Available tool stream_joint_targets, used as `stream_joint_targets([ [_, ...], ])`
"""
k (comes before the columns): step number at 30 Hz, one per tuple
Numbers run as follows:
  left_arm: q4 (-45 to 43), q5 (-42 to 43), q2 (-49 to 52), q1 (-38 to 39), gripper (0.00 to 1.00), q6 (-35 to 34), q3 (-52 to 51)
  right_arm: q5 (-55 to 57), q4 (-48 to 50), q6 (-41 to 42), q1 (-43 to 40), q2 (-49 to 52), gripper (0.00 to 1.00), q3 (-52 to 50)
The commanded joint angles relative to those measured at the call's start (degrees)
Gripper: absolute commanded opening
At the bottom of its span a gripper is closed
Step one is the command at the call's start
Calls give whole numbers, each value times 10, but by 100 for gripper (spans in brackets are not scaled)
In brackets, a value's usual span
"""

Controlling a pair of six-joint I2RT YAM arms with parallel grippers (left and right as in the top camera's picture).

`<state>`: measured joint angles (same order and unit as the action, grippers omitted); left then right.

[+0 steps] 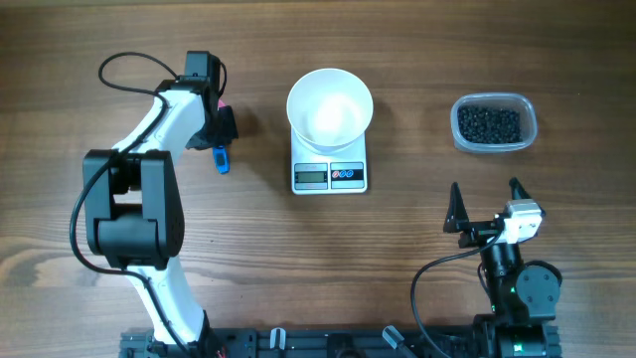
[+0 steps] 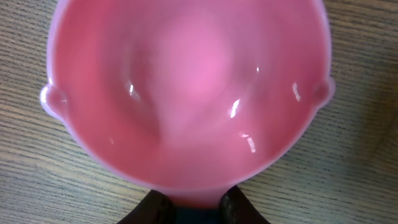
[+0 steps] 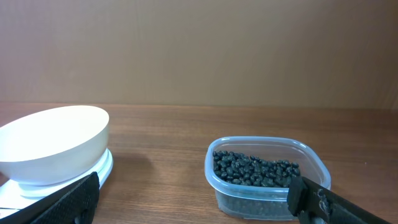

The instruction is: Scoop item into bowl and weigh 150g on scale

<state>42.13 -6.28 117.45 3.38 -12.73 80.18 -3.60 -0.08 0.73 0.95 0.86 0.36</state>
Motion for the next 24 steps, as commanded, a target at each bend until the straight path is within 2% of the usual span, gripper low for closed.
stream_joint_targets([
  [1, -1, -13, 9, 0, 20, 3, -3, -3, 1, -6, 2, -3, 100, 0],
  [6, -1, -13, -2, -5, 17, 3, 0, -3, 1, -6, 2, -3, 100, 0],
  [11, -2, -1, -54, -15, 16, 2, 10, -3, 1, -6, 2, -3, 100, 0],
  [15, -2, 81, -113, -31, 15, 2, 12, -3, 1, -6, 2, -3, 100, 0],
  [18, -4, 172, -152, -51, 15, -2, 12, -3, 1, -6, 2, -3, 100, 0],
  [24, 3, 349, -166, -80, 14, -22, 12, -3, 1, -6, 2, -3, 100, 0],
])
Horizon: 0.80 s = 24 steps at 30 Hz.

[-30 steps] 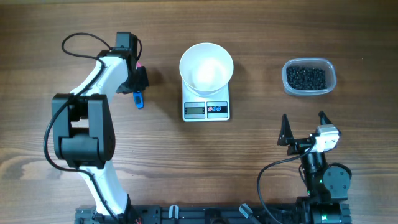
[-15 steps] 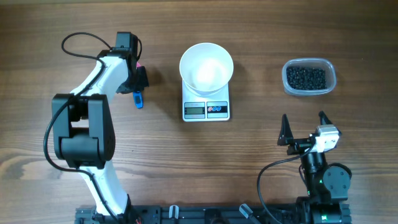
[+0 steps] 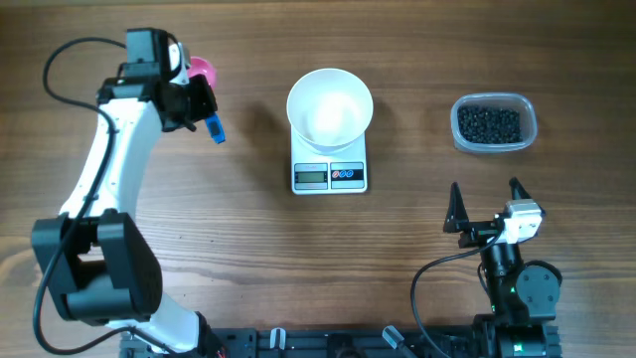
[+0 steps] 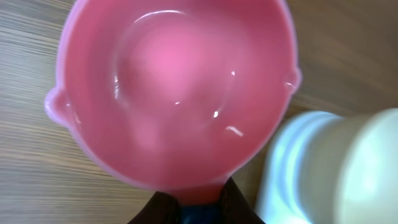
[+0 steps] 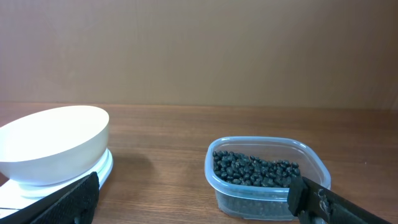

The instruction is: Scoop item into bowl and weigh 150g on scale

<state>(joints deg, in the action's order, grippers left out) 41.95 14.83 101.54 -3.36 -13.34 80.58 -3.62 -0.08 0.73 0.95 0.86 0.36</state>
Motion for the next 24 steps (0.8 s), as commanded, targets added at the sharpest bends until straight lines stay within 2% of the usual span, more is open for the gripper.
stream_joint_targets([
  [1, 11, 141, -7, -13, 14, -21, 8, -3, 1, -6, 2, -3, 100, 0],
  [7, 50, 141, -7, -13, 15, -21, 8, -3, 1, -6, 2, -3, 100, 0],
  [17, 50, 139, -6, -13, 15, -21, 8, -3, 1, -6, 2, -3, 100, 0],
  [19, 50, 116, -6, -13, 16, -21, 8, -3, 1, -6, 2, -3, 100, 0],
  [23, 50, 49, -6, -13, 22, -21, 7, -3, 1, -6, 2, -3, 100, 0],
  [24, 50, 43, -6, -13, 29, -21, 7, -3, 1, -6, 2, -3, 100, 0],
])
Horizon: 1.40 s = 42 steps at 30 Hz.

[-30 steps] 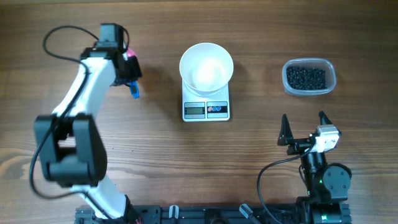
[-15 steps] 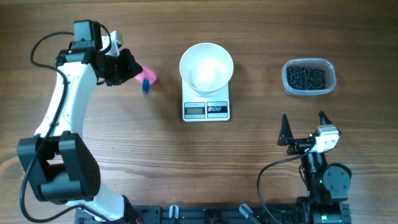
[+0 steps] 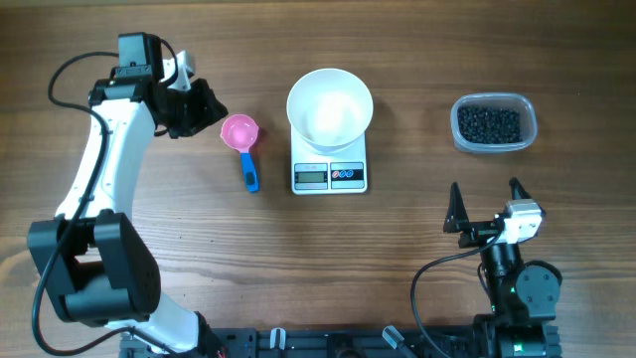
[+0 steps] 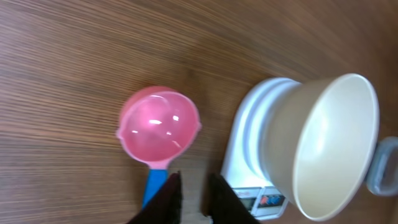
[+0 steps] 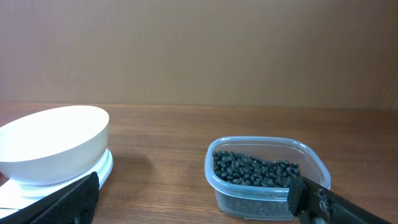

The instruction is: Scoop item into bowl and weigh 150g on scale

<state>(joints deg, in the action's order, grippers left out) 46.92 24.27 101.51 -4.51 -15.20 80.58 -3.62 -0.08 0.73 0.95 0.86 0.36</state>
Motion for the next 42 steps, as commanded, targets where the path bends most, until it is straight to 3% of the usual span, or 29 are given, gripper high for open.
stream_joint_targets([
  [1, 1, -55, -6, -1, 38, -3, 7, -3, 1, -6, 2, -3, 100, 0],
  [2, 1, -58, -6, -1, 43, -3, 7, -3, 1, -6, 2, -3, 100, 0],
  [4, 1, -59, -5, -1, 67, -3, 7, -3, 1, -6, 2, -3, 100, 0],
  [6, 1, -59, -5, -1, 97, -3, 6, -3, 1, -6, 2, -3, 100, 0],
  [7, 3, -59, -5, -1, 100, -3, 6, -3, 1, -6, 2, -3, 100, 0],
  [42, 5, -59, -5, -1, 100, -3, 6, -3, 1, -6, 2, -3, 100, 0],
])
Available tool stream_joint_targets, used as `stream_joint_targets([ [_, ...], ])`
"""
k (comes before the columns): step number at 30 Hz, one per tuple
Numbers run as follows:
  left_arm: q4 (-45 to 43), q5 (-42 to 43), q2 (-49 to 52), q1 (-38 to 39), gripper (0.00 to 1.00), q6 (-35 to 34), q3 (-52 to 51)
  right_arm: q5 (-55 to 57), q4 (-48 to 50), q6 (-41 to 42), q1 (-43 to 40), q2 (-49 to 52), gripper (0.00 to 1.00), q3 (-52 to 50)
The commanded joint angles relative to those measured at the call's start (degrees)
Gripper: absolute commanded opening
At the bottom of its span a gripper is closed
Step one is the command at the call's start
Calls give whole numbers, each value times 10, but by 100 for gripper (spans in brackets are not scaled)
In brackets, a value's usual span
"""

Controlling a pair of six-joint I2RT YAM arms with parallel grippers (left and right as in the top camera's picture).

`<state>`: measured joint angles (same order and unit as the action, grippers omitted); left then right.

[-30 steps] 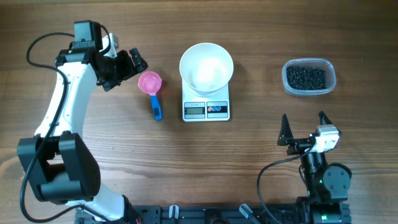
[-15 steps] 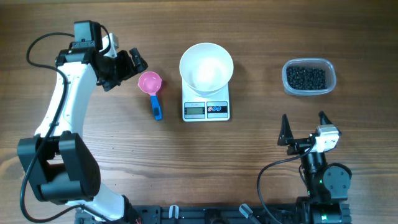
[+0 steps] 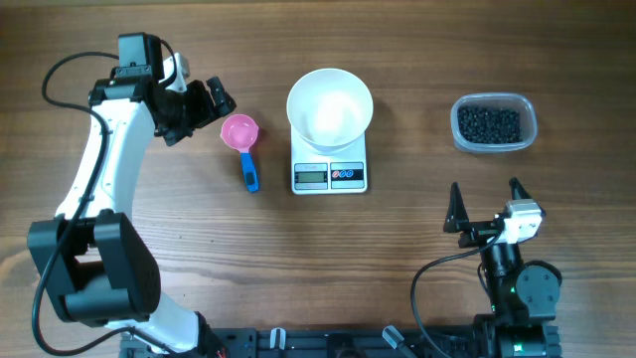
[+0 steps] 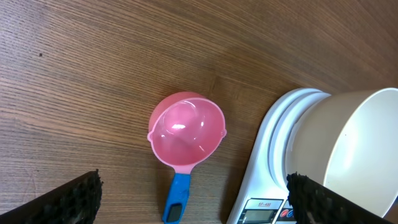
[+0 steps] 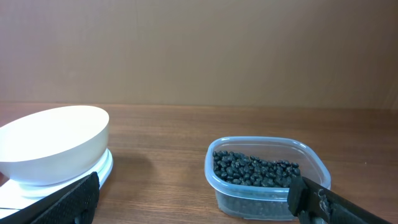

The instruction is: Scoop item into bowl and weigh 150g on scale

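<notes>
A pink scoop (image 3: 239, 132) with a blue handle lies on the table just left of the scale (image 3: 330, 176); the left wrist view shows the scoop (image 4: 186, 129) cup-up and empty. The empty white bowl (image 3: 330, 107) sits on the scale. My left gripper (image 3: 204, 112) hovers to the left of the scoop, open wide and holding nothing (image 4: 196, 200). A clear tub of black beans (image 3: 493, 123) stands at the far right. My right gripper (image 3: 485, 192) rests near the front right, open and empty (image 5: 193, 205), facing the tub (image 5: 264, 174).
The scale's display and buttons (image 4: 267, 208) face the front edge. Bare wooden table (image 3: 417, 229) lies between the scale and the bean tub and across the front. The left arm's cable (image 3: 70, 65) loops over the far left.
My left gripper's jaws, close together above the scoop before, now stand wide apart. The scoop lies in the same spot beside the scale. The right arm has not moved.
My left gripper first held the scoop by its handle left of the scale, then held it farther left and back. Later the scoop lay on the table beside the scale with the gripper off it, jaws narrow. Now the jaws are wide open.
</notes>
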<state>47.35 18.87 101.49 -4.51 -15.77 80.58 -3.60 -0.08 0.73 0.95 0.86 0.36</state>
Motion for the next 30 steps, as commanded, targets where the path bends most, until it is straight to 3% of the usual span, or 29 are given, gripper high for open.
stream_joint_targets([
  [1, 0, -5, -5, -1, 100, 3, 6, -3, 1, -6, 2, -3, 100, 0],
  [17, 2, -4, -5, -1, 100, 3, 6, -3, 1, -6, 2, -1, 100, 0],
  [19, 39, -12, -4, 2, 86, 3, 6, -3, 1, -6, 2, -1, 100, 0],
  [22, 65, -97, -4, 21, 77, 3, -13, -3, 1, -6, 2, -1, 100, 0],
  [24, 58, -151, -3, 50, 75, -21, -42, -3, 1, -6, 2, -1, 100, 0],
  [30, 25, -190, -2, 153, 70, -85, -107, -3, 1, -6, 2, -1, 100, 0],
])
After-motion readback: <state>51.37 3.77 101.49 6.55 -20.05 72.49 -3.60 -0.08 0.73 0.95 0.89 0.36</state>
